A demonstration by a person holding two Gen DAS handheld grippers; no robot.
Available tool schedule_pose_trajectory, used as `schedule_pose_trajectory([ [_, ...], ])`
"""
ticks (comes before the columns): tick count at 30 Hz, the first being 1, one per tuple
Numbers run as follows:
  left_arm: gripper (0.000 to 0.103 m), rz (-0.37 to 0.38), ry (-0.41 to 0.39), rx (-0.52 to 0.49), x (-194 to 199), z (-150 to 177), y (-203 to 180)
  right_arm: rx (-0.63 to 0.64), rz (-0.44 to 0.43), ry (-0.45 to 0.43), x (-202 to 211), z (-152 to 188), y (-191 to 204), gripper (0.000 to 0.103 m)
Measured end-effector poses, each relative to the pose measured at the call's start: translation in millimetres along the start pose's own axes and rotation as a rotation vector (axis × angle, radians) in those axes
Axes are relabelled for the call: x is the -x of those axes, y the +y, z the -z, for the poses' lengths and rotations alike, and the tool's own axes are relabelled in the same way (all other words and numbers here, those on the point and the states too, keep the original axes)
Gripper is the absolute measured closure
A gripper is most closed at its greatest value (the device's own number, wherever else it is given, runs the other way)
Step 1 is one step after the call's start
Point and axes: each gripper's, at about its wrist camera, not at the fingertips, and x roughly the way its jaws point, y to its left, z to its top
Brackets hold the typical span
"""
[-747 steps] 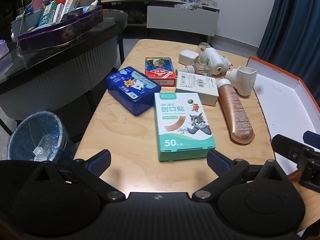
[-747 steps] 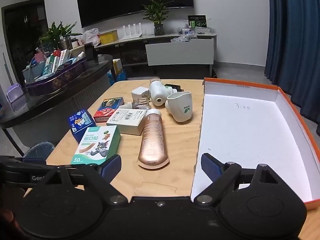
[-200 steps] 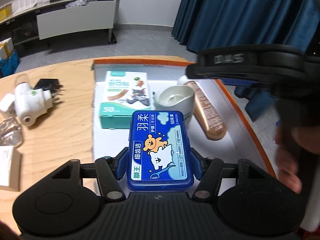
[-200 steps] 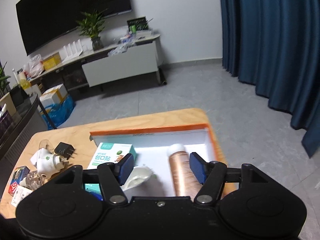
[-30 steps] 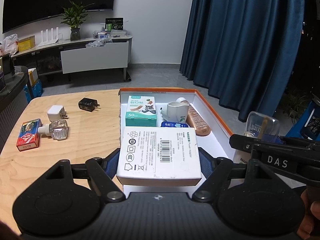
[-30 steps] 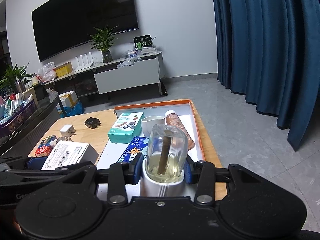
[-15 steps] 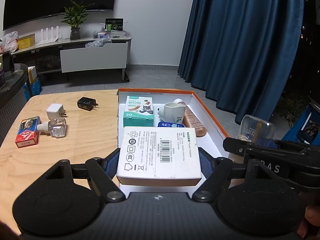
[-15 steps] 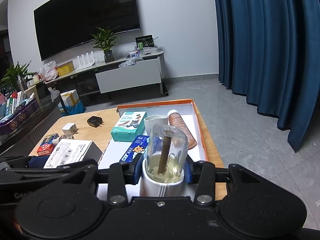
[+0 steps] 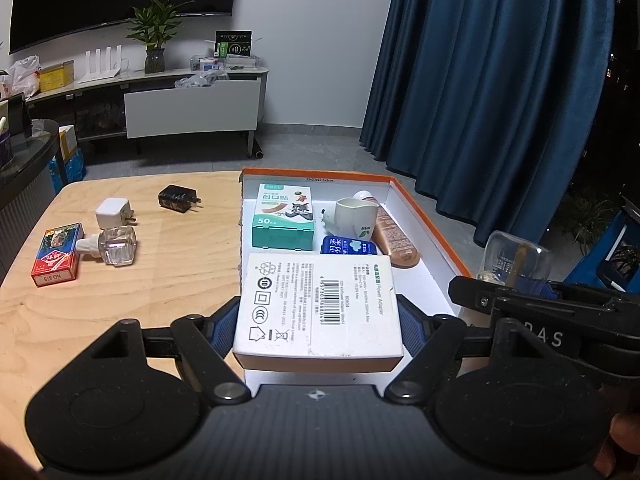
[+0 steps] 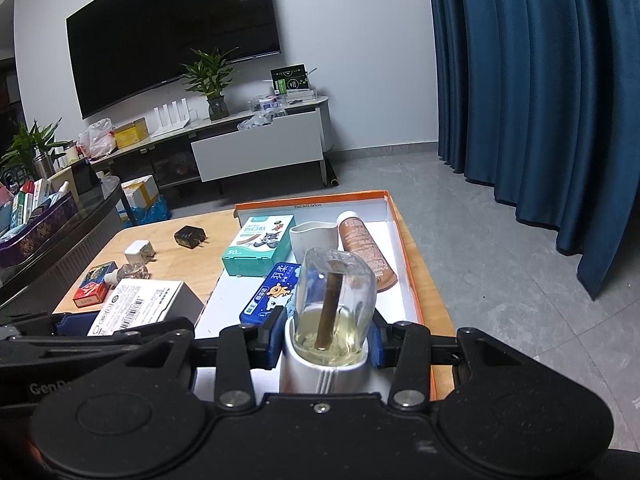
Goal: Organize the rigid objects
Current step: 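Carry white product box with left tool while right tool carries diffuser over orange-rimmed box, then hold white product box above box with left tool while right tool holds diffuser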
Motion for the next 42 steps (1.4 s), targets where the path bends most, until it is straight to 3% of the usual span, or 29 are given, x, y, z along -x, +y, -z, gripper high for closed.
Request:
schedule_pose_trajectory([
  [42, 0.024, -0.007, 0.008, 0.007, 0.3, 1.9, -0.1, 0.001, 0.001, 0.010, -5.2, 5.5, 0.1, 0.053],
])
